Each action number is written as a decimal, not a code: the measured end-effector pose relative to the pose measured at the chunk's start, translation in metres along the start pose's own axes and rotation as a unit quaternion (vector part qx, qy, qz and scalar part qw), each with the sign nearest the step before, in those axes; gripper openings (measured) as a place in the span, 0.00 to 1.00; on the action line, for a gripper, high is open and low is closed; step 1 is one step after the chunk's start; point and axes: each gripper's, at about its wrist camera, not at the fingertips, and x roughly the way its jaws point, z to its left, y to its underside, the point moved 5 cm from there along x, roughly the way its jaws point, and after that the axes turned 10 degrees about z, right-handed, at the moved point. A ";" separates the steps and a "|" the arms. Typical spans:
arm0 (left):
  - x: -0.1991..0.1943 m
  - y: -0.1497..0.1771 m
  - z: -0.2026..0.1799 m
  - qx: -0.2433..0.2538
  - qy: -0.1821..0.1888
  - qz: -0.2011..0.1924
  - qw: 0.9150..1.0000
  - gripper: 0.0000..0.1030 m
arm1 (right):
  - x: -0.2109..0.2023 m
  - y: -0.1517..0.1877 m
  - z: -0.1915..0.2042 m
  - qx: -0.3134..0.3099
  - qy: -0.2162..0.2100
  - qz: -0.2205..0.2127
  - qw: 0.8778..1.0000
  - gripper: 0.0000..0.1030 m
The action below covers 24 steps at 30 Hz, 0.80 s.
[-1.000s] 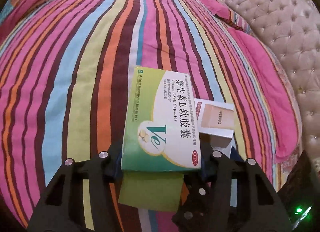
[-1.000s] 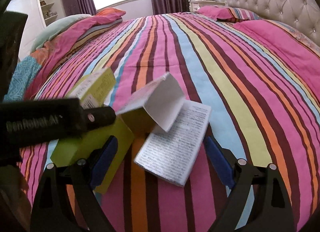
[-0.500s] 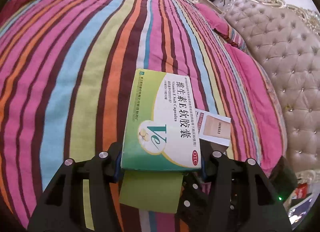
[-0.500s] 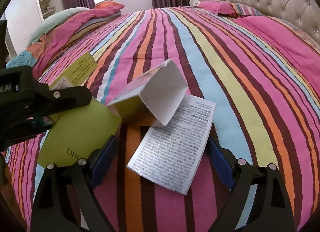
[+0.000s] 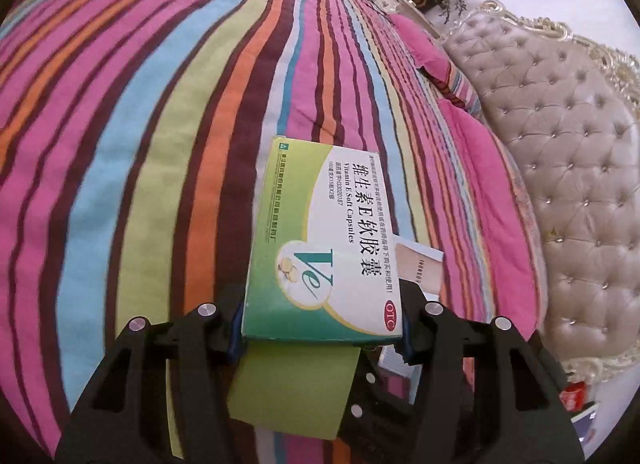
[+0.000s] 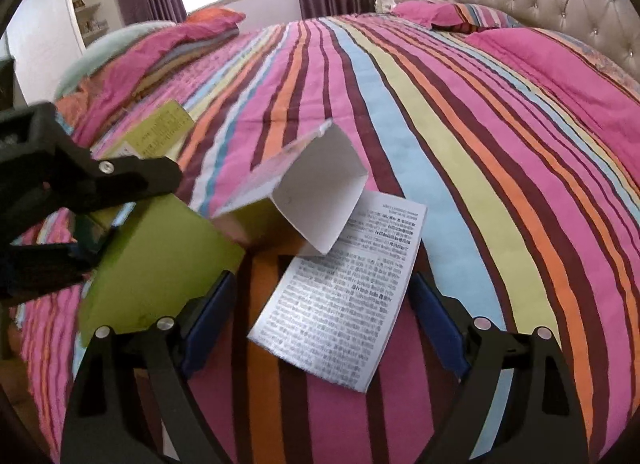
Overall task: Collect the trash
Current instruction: 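Grasp the green Ve capsule box with the left tool while the right tool grasps the printed leaflet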
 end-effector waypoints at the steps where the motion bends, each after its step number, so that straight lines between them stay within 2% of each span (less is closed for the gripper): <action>1: -0.001 0.000 0.000 0.002 -0.001 -0.002 1.000 0.52 | 0.000 -0.001 0.000 0.002 0.001 0.000 1.000 0.81; 3: -0.004 0.000 0.001 -0.001 0.001 -0.008 1.000 0.52 | 0.000 -0.003 -0.003 0.006 0.008 0.002 1.000 0.75; 4: -0.006 -0.001 0.003 -0.007 0.004 -0.011 1.000 0.52 | 0.000 -0.003 -0.005 0.010 0.013 0.001 1.000 0.64; 5: -0.008 -0.002 0.005 -0.014 0.010 -0.014 1.000 0.52 | -0.001 -0.004 -0.009 0.018 0.005 0.003 1.000 0.60; 11: -0.024 -0.002 0.010 -0.013 0.021 -0.034 0.999 0.52 | -0.006 -0.002 -0.023 0.031 -0.032 0.010 0.999 0.51; 18: -0.050 0.016 0.012 0.010 0.019 -0.050 0.999 0.52 | -0.026 0.022 -0.036 0.060 -0.084 0.017 0.995 0.50; 24: -0.070 0.051 0.023 0.019 0.018 -0.051 0.998 0.52 | -0.048 0.047 -0.045 0.073 -0.095 0.016 0.993 0.50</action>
